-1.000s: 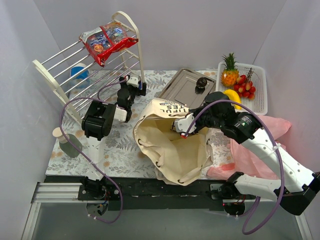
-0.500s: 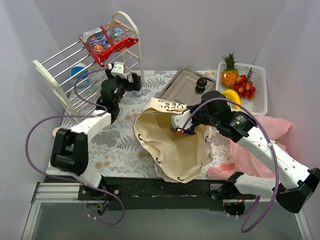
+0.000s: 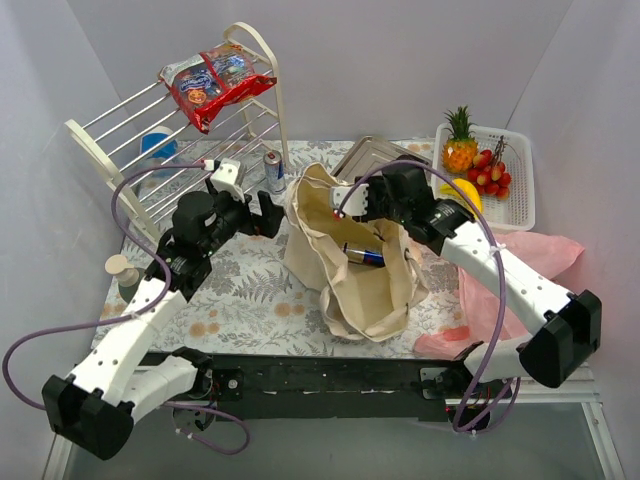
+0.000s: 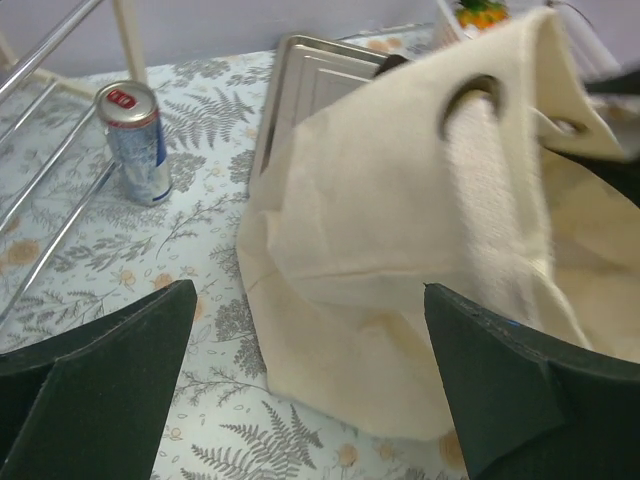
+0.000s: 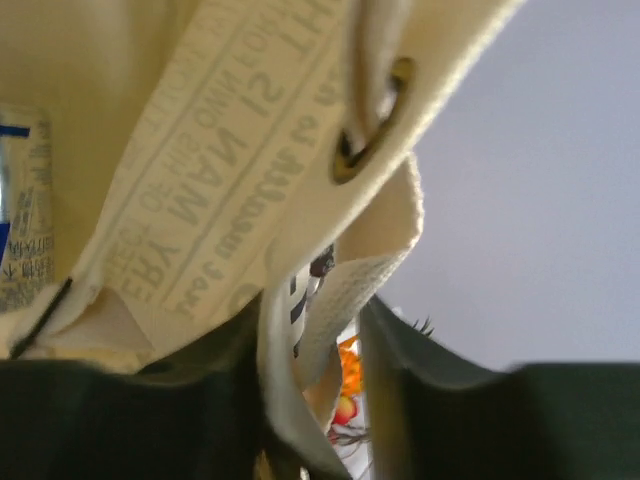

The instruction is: Untie the knot of the grocery bags and take out the mixed food

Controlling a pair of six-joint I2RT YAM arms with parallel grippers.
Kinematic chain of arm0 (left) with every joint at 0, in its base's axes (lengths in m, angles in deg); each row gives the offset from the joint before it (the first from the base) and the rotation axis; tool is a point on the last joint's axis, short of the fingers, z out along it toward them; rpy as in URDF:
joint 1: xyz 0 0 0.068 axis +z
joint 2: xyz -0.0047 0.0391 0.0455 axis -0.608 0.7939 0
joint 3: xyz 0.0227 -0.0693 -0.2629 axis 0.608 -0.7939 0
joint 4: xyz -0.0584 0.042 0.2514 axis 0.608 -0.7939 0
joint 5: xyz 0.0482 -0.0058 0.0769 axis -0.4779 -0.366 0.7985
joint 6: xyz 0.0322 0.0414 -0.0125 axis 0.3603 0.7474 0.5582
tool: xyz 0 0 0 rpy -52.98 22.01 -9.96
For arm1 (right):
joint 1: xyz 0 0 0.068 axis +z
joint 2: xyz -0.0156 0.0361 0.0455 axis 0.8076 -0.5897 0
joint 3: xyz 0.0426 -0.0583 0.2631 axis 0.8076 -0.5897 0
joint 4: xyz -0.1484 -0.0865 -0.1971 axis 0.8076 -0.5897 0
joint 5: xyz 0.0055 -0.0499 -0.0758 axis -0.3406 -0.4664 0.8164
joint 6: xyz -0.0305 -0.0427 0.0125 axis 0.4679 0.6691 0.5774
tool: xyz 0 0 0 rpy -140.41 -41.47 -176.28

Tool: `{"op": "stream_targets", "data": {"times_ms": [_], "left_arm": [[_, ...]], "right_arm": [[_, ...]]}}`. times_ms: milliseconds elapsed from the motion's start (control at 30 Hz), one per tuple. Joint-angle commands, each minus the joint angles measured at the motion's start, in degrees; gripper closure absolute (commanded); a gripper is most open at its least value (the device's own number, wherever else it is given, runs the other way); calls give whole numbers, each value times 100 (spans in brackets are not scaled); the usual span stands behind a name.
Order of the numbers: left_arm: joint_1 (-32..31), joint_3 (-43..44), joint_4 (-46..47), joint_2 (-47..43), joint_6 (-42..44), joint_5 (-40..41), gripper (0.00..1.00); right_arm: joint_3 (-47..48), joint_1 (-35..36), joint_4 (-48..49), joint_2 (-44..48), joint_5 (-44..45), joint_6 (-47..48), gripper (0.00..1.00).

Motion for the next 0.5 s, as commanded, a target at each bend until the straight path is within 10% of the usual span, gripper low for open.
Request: {"op": "stream_targets", "data": {"times_ms": [0, 67, 200, 467], "left_arm": [[1, 79, -597, -465, 926, -977, 2], [1, 79, -587, -431, 1023, -1012, 2], [1, 193, -614, -141, 997, -1530, 2], [1, 255, -482, 159, 1058, -1804, 2]], "right_arm": [[1273, 168, 232, -77, 378, -769, 39], [1712, 474, -85, -77, 194, -939, 7], [2146, 1424, -1254, 116, -228, -878, 6], [2, 2340, -2012, 1539, -914, -666, 19]]}}
